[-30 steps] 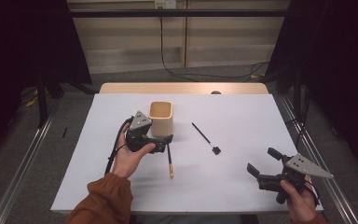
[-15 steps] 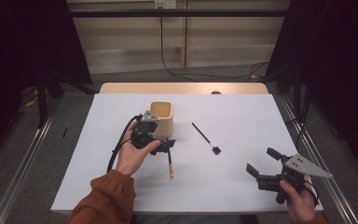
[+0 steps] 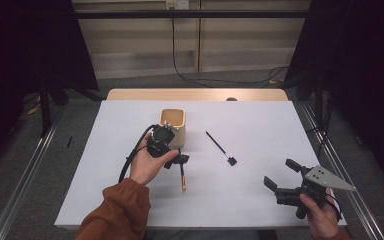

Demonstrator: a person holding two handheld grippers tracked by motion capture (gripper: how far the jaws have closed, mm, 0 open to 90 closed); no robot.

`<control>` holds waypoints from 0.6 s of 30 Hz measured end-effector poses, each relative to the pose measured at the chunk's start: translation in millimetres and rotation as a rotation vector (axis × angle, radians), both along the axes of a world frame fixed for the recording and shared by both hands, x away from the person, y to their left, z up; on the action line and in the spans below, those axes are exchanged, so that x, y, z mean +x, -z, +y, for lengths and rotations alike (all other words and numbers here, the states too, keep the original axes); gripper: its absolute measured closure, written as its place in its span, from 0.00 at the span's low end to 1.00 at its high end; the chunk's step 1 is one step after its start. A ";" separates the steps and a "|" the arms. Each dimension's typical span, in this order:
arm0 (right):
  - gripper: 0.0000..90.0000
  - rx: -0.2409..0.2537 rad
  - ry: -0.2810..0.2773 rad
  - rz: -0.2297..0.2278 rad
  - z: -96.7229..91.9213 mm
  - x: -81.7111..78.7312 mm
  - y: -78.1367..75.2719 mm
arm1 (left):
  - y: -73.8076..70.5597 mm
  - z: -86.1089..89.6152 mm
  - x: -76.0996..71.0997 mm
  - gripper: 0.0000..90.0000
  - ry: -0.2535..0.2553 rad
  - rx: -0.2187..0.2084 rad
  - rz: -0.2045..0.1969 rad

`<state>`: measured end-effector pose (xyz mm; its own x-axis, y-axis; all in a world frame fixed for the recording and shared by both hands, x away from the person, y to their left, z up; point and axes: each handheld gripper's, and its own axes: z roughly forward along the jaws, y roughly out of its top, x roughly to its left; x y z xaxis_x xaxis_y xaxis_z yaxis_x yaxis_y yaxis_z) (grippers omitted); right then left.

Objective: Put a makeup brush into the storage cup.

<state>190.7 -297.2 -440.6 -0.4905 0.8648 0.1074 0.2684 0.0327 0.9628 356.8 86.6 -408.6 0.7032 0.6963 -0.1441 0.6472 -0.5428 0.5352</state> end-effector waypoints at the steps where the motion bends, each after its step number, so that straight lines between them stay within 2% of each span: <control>1: 0.00 -0.001 0.000 0.001 0.3 0.0 0.1 | 0.8 -0.5 0.8 0.10 0.004 0.012 0.013; 2: 0.00 -0.001 -0.001 0.003 0.4 0.0 0.2 | 2.5 -1.5 1.6 0.10 -0.008 0.031 0.025; 3: 0.00 -0.001 -0.001 0.003 0.4 -0.2 0.2 | 2.5 -1.5 1.6 0.11 -0.008 0.031 0.025; 6: 0.00 -0.001 -0.002 0.004 0.3 -0.3 0.2 | 5.4 -1.4 3.3 0.11 -0.020 0.072 0.065; 9: 0.00 -0.002 -0.003 0.003 0.4 -0.3 0.3 | 7.1 -0.8 3.9 0.11 -0.025 0.094 0.078; 10: 0.00 -0.004 -0.003 0.005 0.5 -0.2 0.4 | 8.8 -0.6 4.3 0.10 -0.033 0.116 0.091; 12: 0.00 -0.005 -0.004 0.007 0.6 0.0 0.6 | 9.5 -0.6 4.8 0.10 -0.033 0.129 0.094; 15: 0.00 -0.007 -0.006 0.005 0.6 -0.1 0.5 | 13.4 -3.3 4.5 0.09 -0.030 0.148 0.136; 16: 0.00 -0.007 -0.006 0.005 0.6 -0.1 0.5 | 13.4 -3.3 4.5 0.08 -0.030 0.148 0.136; 18: 0.00 -0.010 -0.007 0.006 0.7 -0.2 0.5 | 16.1 -4.3 4.9 0.08 -0.027 0.170 0.160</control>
